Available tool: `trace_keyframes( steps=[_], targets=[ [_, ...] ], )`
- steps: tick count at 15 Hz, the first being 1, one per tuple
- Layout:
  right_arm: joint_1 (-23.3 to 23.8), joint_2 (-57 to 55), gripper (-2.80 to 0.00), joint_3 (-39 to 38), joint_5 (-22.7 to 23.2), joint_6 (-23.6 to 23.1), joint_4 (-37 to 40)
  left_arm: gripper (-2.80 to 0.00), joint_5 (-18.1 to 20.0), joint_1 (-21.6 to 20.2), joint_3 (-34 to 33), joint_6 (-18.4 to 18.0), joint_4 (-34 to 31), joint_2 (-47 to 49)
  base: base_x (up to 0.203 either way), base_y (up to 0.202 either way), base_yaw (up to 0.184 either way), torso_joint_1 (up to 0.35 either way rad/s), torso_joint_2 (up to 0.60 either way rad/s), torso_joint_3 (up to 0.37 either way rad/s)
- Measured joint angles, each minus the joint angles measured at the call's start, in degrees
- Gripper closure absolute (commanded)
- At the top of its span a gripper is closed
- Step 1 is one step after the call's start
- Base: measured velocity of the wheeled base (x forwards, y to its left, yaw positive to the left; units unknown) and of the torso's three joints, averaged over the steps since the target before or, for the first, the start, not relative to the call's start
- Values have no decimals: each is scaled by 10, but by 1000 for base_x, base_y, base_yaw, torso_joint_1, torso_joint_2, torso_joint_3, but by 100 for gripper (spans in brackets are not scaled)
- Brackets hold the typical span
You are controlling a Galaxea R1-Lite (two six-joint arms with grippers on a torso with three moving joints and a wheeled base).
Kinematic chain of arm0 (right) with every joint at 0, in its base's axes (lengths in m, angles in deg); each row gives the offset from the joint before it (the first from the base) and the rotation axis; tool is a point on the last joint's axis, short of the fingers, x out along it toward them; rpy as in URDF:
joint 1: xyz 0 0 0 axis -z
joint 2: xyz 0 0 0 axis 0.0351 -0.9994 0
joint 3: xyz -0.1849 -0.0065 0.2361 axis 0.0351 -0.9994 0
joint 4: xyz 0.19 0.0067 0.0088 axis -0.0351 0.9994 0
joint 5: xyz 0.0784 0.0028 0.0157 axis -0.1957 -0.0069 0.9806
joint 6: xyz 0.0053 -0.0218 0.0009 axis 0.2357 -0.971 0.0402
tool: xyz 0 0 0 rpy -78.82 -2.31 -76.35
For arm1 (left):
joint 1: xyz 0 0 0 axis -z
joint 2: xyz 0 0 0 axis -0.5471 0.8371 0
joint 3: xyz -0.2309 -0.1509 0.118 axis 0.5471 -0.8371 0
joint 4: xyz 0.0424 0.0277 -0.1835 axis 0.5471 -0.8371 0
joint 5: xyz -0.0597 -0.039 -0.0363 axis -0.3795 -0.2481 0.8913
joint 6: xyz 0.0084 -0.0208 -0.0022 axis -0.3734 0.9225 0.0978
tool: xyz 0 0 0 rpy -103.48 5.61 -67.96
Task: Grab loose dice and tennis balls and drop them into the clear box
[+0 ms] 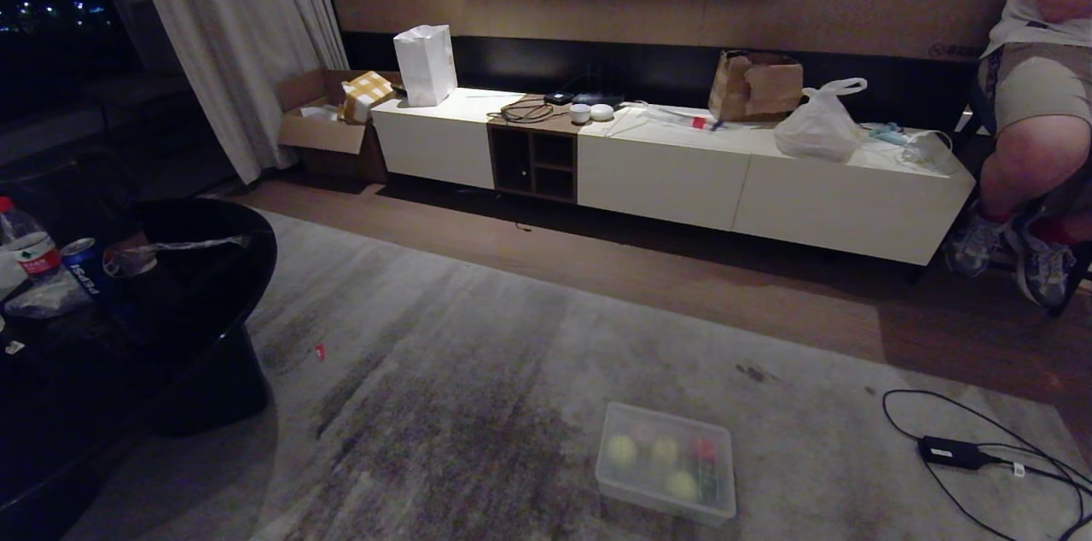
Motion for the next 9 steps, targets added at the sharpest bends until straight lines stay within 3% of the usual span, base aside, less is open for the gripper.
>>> trace_keyframes(
  steps=[4,9],
  targets=[
    [0,0,0,1,0,1,1,0,0,0,0,-9,0,0,1,-1,23,2,3,18],
    [0,0,0,1,0,1,0,0,0,0,0,-12,0,0,1,-7,158,3,1,3]
  ],
)
